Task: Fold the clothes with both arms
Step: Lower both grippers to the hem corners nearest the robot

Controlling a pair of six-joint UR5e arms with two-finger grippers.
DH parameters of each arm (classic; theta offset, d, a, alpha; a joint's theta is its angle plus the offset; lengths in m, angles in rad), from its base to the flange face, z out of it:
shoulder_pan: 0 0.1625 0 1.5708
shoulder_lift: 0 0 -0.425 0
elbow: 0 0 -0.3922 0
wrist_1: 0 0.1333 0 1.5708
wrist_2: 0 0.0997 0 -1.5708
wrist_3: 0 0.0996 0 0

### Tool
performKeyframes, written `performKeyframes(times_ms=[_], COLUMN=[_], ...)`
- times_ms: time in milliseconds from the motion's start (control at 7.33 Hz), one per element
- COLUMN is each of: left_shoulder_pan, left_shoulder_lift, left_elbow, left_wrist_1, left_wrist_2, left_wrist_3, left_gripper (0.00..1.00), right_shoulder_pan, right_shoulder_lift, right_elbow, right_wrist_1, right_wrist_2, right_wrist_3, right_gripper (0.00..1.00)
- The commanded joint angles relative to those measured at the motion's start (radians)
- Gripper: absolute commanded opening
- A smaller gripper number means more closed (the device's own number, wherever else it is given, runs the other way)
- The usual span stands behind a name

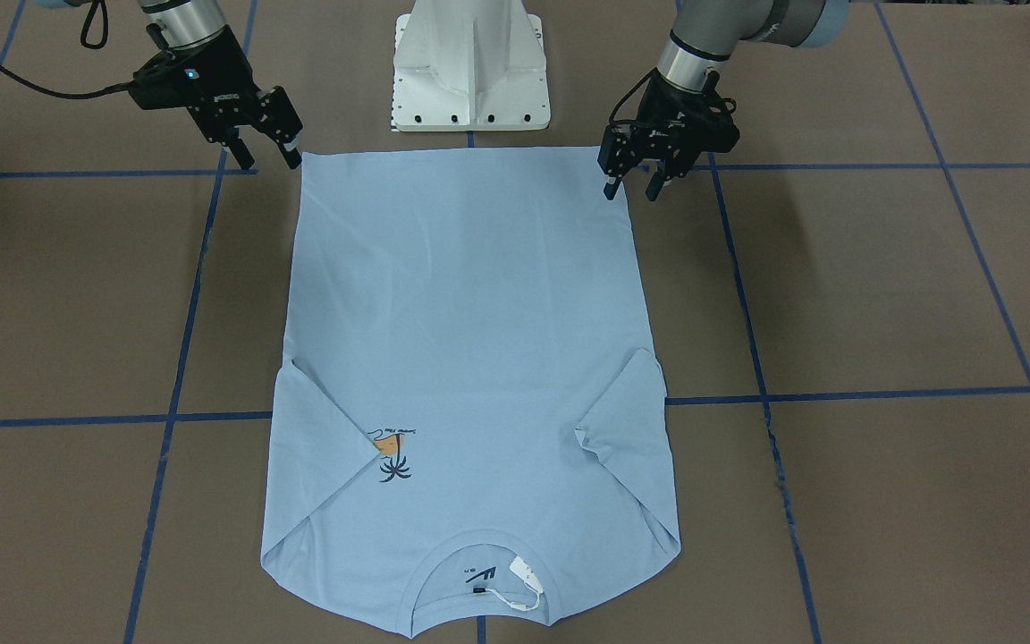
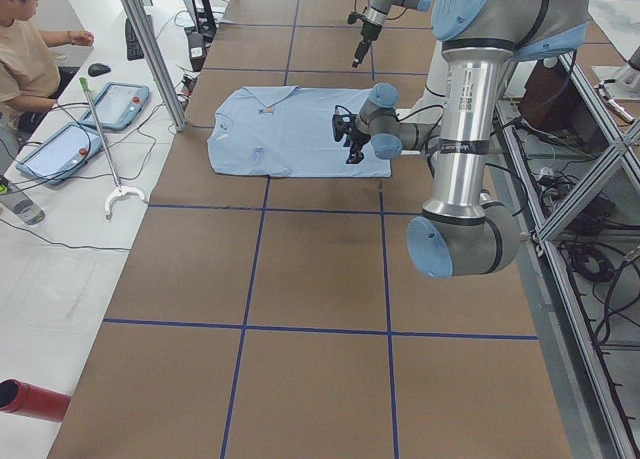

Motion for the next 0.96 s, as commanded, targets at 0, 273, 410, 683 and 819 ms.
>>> performKeyframes(times_ms=[0, 273, 410, 683, 819], left_shoulder_pan=[0.146, 0.213, 0.23, 0.244, 0.243], left_shoulder_lift=[0.035, 0.049, 0.052, 0.052, 0.052], left_elbow=[0.001, 0.003, 0.004, 0.007, 0.01], left_wrist_1=[0.006, 0.009, 0.01, 0.012, 0.012], left_wrist_2=[0.072, 0.076, 0.076, 0.076, 0.076], left_wrist_3=[-0.113, -0.146, -0.147, -0.147, -0.147], left_gripper=[0.58, 0.58, 0.58, 0.57, 0.51], right_shoulder_pan=[-0.07, -0.07, -0.072, -0.072, -0.072], right_shoulder_lift=[-0.003, -0.003, -0.001, -0.001, -0.001], right_elbow=[0.003, -0.002, -0.005, -0.012, -0.012], right_wrist_1=[-0.014, -0.014, -0.014, -0.014, -0.014], right_wrist_2=[-0.068, -0.071, -0.072, -0.075, -0.082], right_wrist_3=[0.052, 0.054, 0.052, 0.055, 0.054], right_gripper=[0.83, 0.83, 0.83, 0.83, 0.83])
